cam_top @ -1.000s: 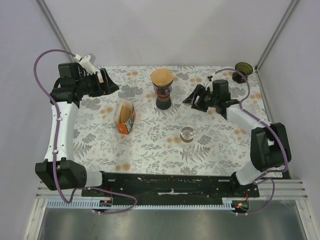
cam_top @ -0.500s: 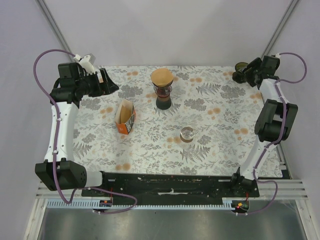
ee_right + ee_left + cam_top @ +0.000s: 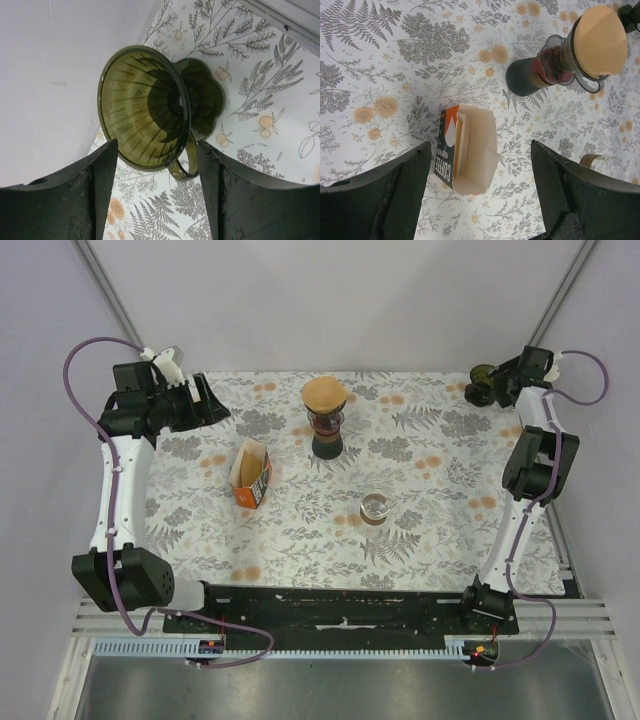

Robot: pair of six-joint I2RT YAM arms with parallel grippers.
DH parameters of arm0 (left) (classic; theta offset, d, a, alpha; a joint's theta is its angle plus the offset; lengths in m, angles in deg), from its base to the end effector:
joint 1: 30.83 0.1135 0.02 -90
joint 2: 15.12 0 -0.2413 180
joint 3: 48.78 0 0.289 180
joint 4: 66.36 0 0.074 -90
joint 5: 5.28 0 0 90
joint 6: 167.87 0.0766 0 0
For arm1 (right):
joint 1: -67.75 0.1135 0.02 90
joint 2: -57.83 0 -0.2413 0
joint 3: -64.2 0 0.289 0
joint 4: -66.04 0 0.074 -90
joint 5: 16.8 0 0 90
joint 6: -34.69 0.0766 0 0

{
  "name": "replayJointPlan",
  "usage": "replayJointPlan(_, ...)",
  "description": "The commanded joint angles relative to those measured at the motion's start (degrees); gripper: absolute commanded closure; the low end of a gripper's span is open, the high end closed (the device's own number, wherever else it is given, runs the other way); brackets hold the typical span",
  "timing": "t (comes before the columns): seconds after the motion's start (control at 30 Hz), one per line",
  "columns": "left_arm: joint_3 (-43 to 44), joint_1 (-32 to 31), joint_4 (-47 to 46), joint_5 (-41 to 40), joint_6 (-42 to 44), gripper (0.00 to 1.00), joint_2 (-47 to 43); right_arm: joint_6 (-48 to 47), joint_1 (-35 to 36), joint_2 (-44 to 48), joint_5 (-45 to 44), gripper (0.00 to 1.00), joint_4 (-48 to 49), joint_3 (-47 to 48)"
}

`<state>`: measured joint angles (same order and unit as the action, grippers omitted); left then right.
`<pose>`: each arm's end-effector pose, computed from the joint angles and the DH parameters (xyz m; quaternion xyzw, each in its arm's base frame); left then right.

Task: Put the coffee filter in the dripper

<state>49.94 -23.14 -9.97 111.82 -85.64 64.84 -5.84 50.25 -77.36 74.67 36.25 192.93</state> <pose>0.3656 0.0142 0.3572 -0.0149 0.8784 -0.2105 0.4288 0.5726 -0.1785 0.1620 0.4873 0.7471 0.1355 0.4314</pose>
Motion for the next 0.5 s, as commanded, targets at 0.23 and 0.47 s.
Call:
replayJointPlan(0.23,3.6,1.5,0.4,-0.7,2.1,0.15,-0.4,3.3,-2.5,-10.1,-1.7,0.33,-8.6,11.3)
replayJointPlan(0.47,3.9,2.2,0.5,-0.3,2.1,0.15,-0.9,0.0,-3.0,-10.3,2.7,0.85,-8.4,12.0)
